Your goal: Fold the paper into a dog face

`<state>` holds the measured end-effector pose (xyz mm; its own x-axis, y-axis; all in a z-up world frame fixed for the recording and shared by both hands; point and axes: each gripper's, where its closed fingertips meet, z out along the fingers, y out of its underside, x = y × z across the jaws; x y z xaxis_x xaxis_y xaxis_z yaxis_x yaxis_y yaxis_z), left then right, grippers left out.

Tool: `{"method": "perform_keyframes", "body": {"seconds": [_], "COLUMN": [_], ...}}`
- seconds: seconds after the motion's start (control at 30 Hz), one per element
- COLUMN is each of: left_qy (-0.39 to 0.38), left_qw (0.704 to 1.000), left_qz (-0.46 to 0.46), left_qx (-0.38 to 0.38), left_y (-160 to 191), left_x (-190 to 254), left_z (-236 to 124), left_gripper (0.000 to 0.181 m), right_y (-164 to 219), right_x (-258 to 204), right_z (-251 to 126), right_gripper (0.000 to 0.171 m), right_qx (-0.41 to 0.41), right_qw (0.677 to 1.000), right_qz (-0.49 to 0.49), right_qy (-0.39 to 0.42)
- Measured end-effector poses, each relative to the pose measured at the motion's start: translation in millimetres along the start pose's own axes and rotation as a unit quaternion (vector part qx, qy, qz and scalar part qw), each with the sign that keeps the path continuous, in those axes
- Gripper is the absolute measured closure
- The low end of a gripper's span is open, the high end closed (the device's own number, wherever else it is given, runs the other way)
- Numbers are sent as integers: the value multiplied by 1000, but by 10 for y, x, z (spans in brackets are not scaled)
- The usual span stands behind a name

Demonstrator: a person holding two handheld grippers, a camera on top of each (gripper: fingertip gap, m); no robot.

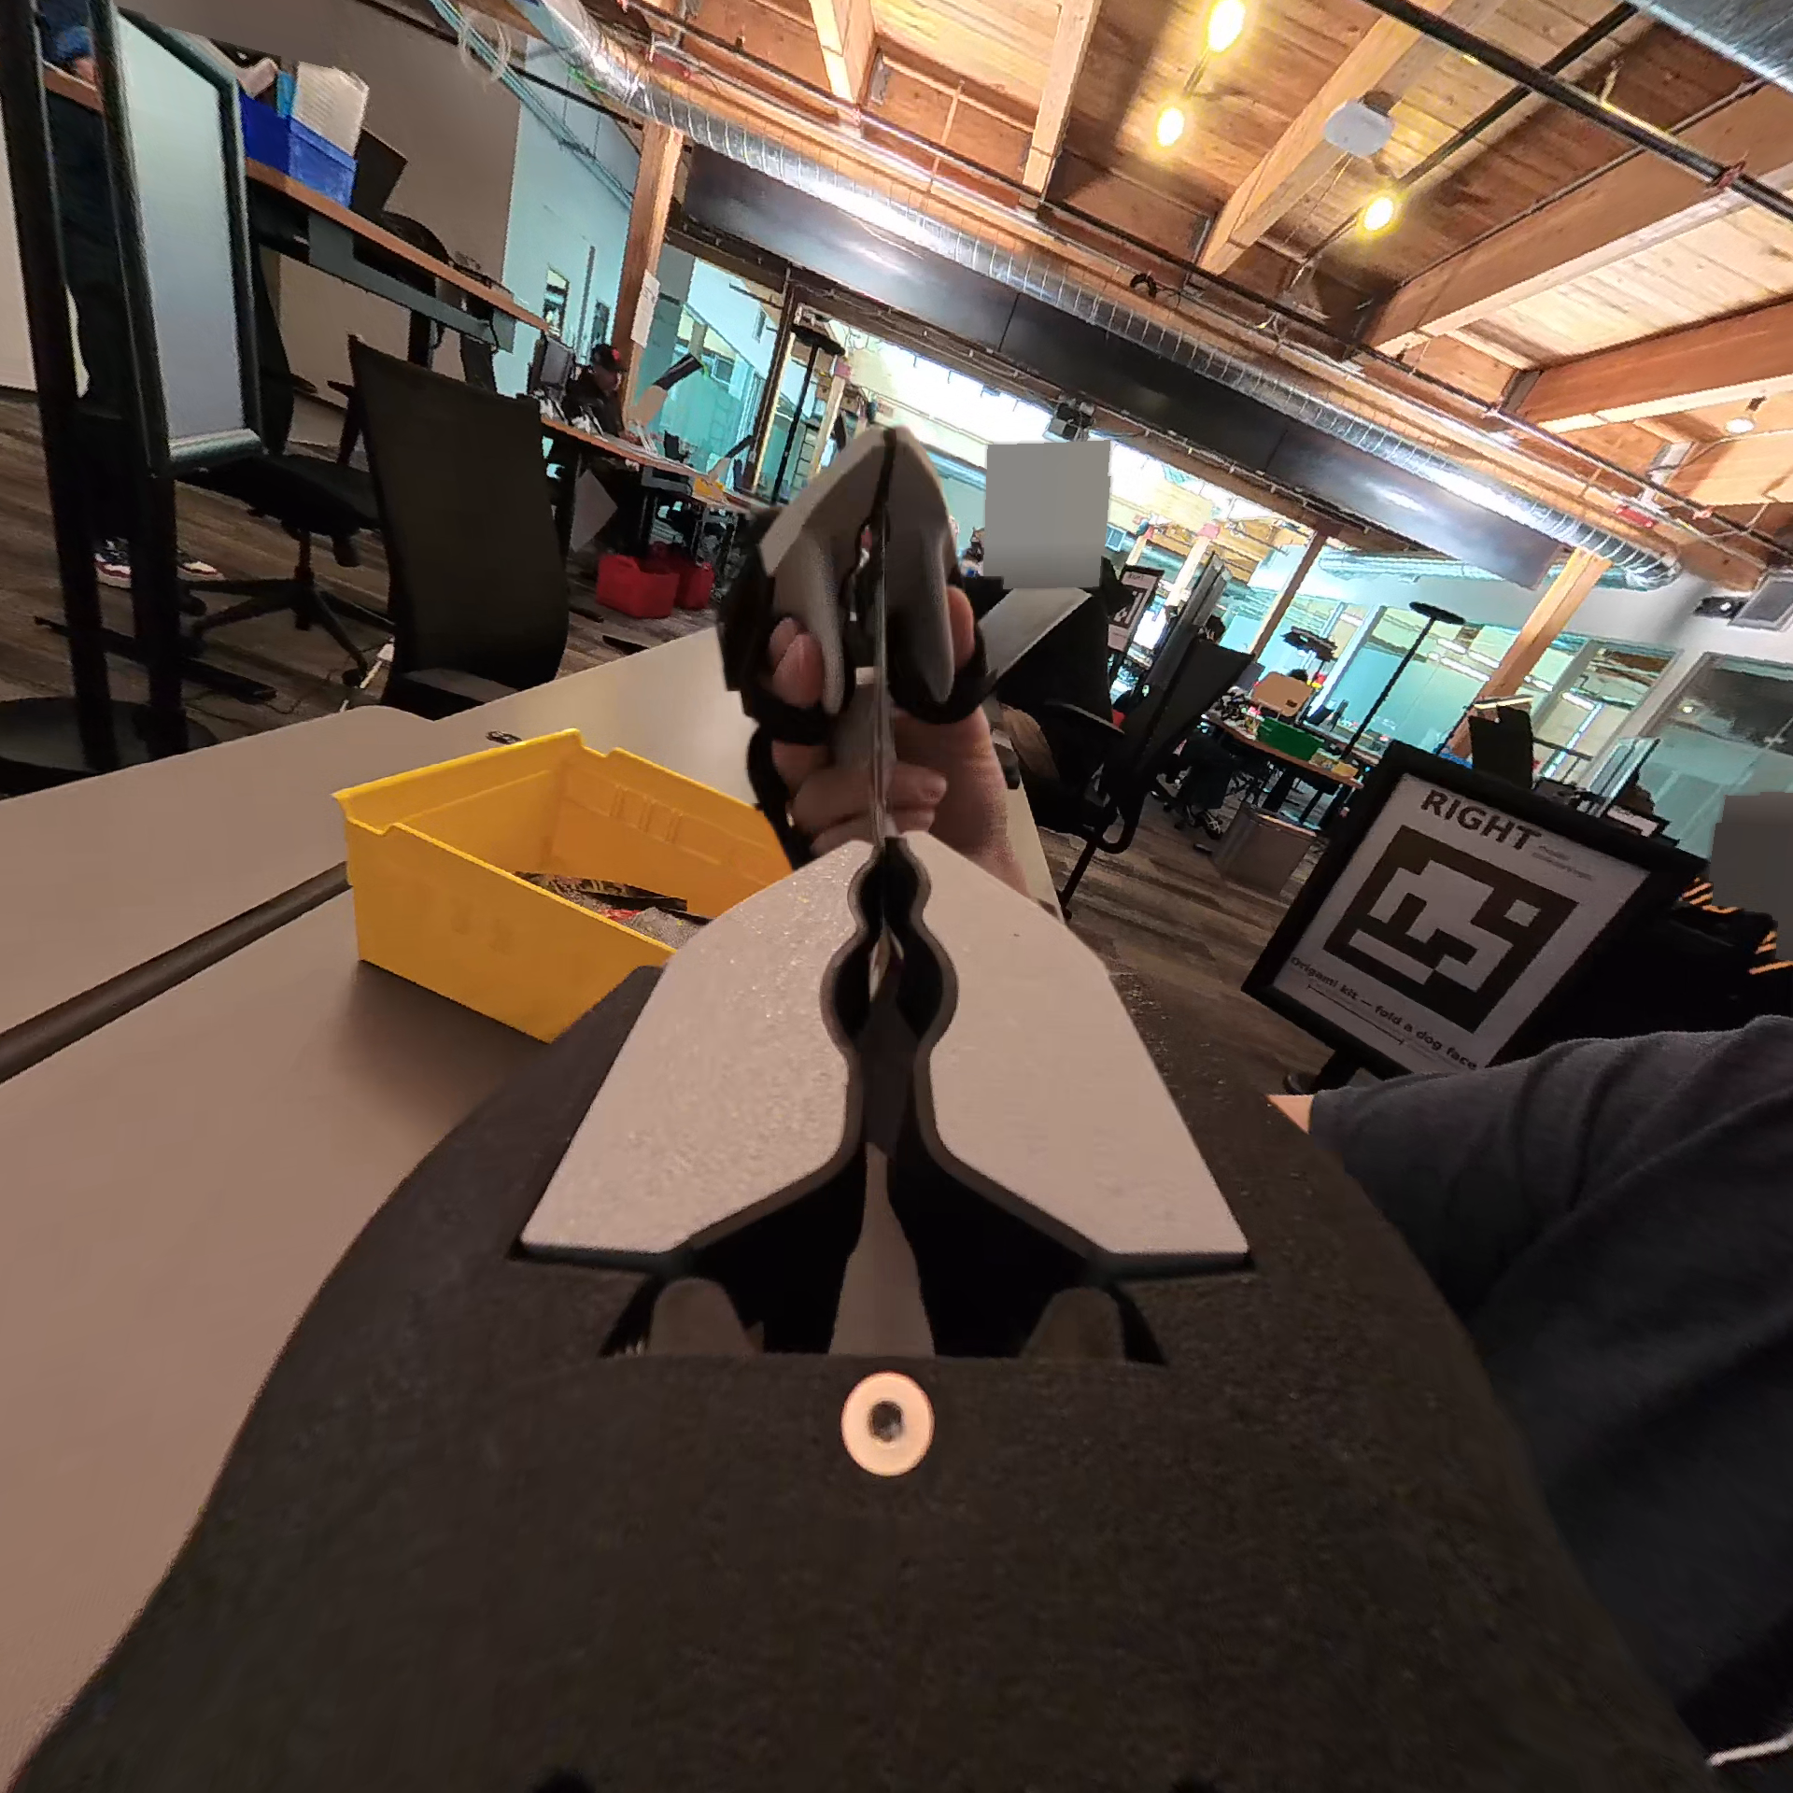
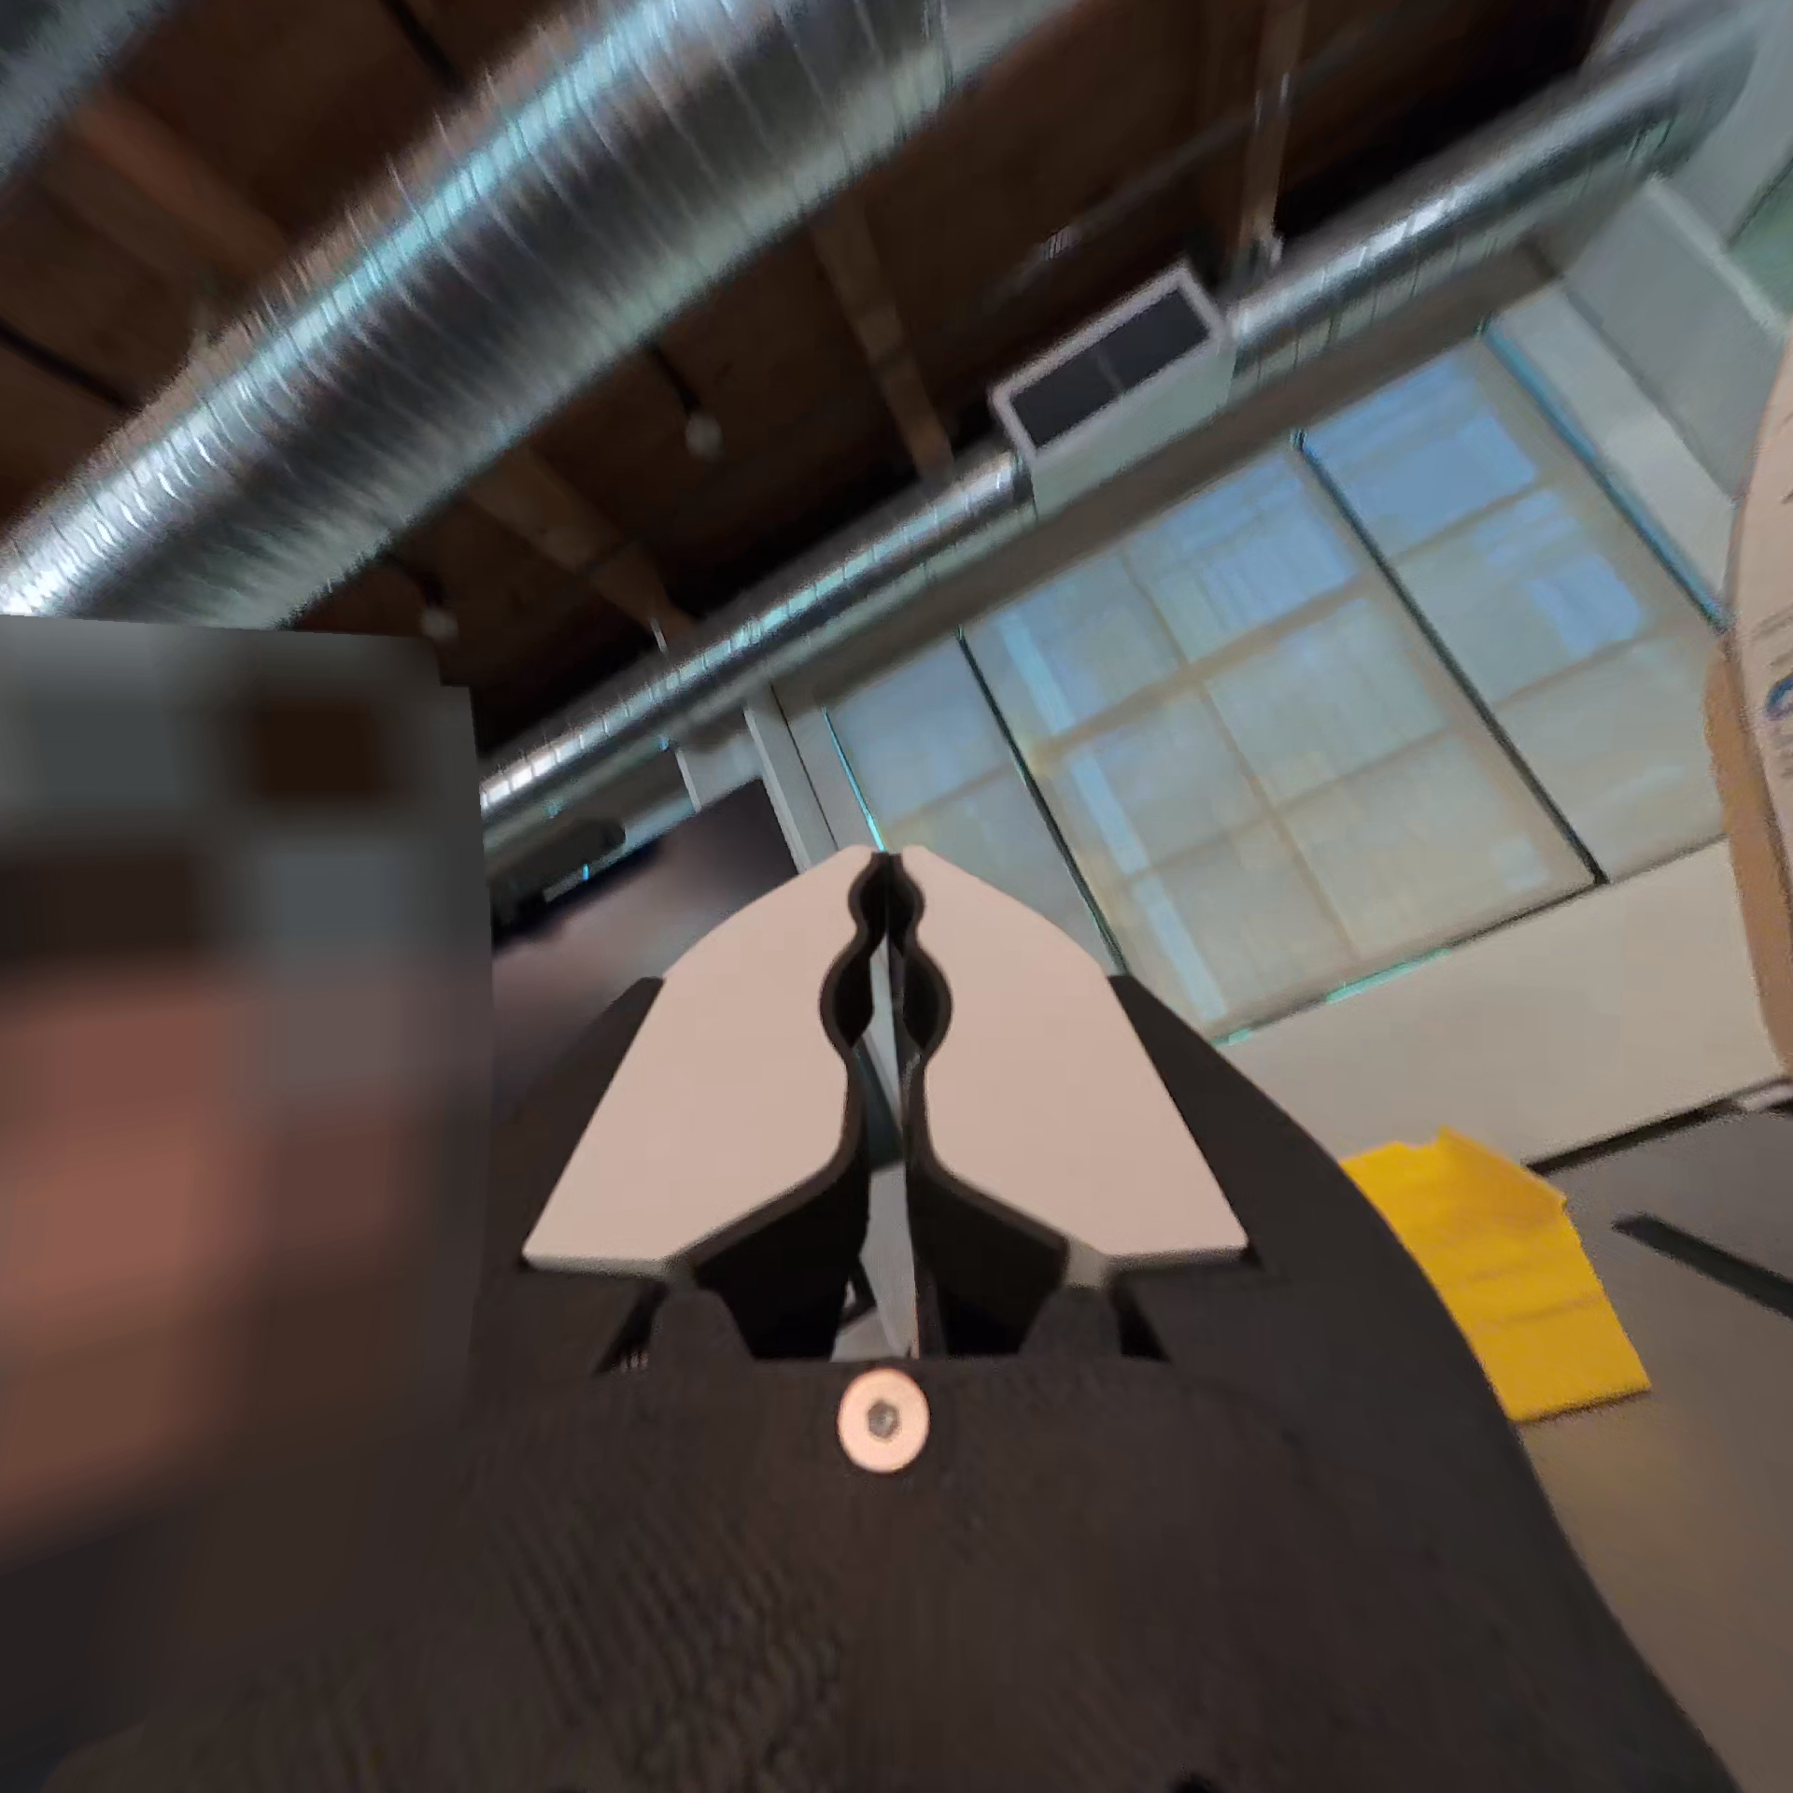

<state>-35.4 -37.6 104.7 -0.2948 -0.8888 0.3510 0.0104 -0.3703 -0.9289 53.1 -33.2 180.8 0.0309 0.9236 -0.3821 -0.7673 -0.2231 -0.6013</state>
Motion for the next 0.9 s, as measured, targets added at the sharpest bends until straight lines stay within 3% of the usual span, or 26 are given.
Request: {"method": "perform_keyframes", "body": {"seconds": [0.13,0.27,0.33,0.43,0.63,0.7,0.9], "left_qy": [17,17,20,20,18,16,11], "left_qw": [1000,1000,999,999,998,999,999], "left_qz": [-19,-21,-25,-28,-26,-20,-12], "left_qx": [11,16,26,36,47,44,30], "left_y": [-22,-23,-45,-65,-98,-92,-44], "left_x": [15,10,18,15,24,31,43], "left_z": [-7,7,10,5,-5,2,46], "left_gripper": [181,181,181,181,181,181,181], "right_y": [-396,-404,-289,57,589,675,564], "right_x": [-109,-173,-186,-145,44,55,102], "right_z": [-291,-317,-203,-33,65,51,58], "right_gripper": [170,170,133,113,142,170,170], "right_qx": [36,-12,-39,-116,-229,-251,-215], "right_qw": [998,989,986,984,969,966,974], "right_qz": [-47,-132,-147,-126,-78,-52,-52], "right_qy": [30,69,67,47,49,42,54]}}
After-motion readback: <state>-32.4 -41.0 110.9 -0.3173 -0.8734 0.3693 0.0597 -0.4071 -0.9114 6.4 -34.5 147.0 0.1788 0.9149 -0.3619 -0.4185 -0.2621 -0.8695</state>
